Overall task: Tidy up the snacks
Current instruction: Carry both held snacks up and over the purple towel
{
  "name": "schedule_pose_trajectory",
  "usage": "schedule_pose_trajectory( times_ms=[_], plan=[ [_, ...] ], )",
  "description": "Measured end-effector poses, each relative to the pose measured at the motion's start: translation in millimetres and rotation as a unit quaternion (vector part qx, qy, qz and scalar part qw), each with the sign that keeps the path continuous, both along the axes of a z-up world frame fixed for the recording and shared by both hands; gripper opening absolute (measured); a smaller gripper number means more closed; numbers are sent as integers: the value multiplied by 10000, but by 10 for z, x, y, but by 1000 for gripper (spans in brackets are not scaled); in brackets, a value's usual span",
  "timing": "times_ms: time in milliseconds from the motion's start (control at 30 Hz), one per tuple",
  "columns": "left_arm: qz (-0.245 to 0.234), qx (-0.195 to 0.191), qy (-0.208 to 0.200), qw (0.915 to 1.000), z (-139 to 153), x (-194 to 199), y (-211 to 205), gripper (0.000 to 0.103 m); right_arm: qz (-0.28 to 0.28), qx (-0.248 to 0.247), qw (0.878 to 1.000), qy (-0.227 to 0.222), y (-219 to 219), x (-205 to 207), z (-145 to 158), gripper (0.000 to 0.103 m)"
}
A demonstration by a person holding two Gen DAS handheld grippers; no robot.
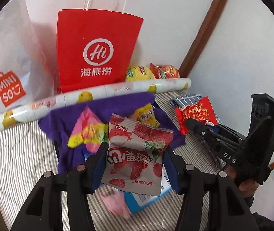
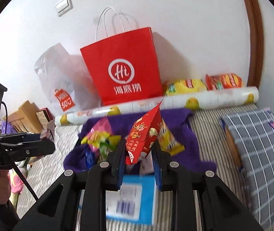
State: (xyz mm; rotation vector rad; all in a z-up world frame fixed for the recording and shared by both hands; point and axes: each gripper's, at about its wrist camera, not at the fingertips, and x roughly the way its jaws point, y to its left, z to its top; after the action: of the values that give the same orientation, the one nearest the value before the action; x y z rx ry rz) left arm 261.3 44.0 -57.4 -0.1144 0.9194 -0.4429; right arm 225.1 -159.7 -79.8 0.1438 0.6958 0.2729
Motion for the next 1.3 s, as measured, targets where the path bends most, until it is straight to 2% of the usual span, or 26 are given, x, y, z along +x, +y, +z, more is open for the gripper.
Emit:
schedule_pose_trajectory(
  times_ms=[300, 433, 533, 633, 833, 1033, 1300],
  plan=[
    [255, -35, -113, 9996, 114, 608, 136, 53, 161, 9, 9999, 35, 291, 580, -5, 26],
    [378, 18, -115, 9992, -9, 715, 188, 53, 304, -48, 9995, 44, 427, 766, -119, 26],
    [323, 118, 69, 9994, -144, 816, 195, 53, 374, -40, 9992, 164, 436, 815, -290, 26],
    [366, -12, 180, 9992, -209, 862, 234, 53, 345, 0, 9991, 228, 393, 823, -427, 26],
    [276, 14, 230, 9994, -260, 866, 186, 53, 193, 197, 9992, 305, 278, 854, -564, 26],
    [310, 4, 245, 9992, -254, 866, 204, 53, 264, 315, 9983, 408, 278, 871, -647, 26],
    [265, -80, 380, 9989, -297, 883, 188, 53, 490, 112, 9971, 573, 400, 886, -731, 26]
  ],
)
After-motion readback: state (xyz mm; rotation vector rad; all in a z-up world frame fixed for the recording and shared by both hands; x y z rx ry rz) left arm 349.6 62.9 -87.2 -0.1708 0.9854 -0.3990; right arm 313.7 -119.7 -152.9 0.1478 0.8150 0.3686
